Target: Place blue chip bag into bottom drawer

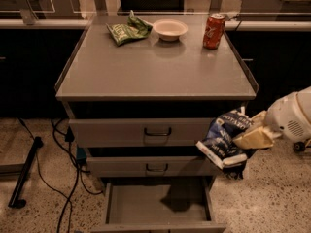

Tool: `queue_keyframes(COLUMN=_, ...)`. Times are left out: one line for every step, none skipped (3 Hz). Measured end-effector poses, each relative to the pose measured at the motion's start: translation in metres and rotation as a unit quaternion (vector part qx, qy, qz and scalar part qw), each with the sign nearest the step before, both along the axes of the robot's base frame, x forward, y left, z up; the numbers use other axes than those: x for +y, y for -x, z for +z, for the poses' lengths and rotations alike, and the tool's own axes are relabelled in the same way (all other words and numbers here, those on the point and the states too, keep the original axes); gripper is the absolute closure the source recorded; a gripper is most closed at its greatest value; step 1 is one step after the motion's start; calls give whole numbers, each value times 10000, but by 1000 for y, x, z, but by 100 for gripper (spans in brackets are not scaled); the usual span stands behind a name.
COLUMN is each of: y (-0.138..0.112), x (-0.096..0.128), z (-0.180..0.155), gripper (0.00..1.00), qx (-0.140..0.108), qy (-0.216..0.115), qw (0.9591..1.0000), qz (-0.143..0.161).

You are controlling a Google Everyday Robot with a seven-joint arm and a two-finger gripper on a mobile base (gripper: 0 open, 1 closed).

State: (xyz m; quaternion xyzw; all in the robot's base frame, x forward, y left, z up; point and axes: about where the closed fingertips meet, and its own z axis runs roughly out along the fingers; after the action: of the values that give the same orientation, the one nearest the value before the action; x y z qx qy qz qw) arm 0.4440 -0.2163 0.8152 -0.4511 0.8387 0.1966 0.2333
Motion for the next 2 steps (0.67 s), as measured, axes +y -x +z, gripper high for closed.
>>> queue_keyframes(y=25, x=8, z=-62, gripper=100, qx=171, qy=-100, qw=9998, qz=98)
queue_keyframes(y=31, x=10, z=-70, gripper=100, qx=249, qy=-91, qw=9996, qz=121)
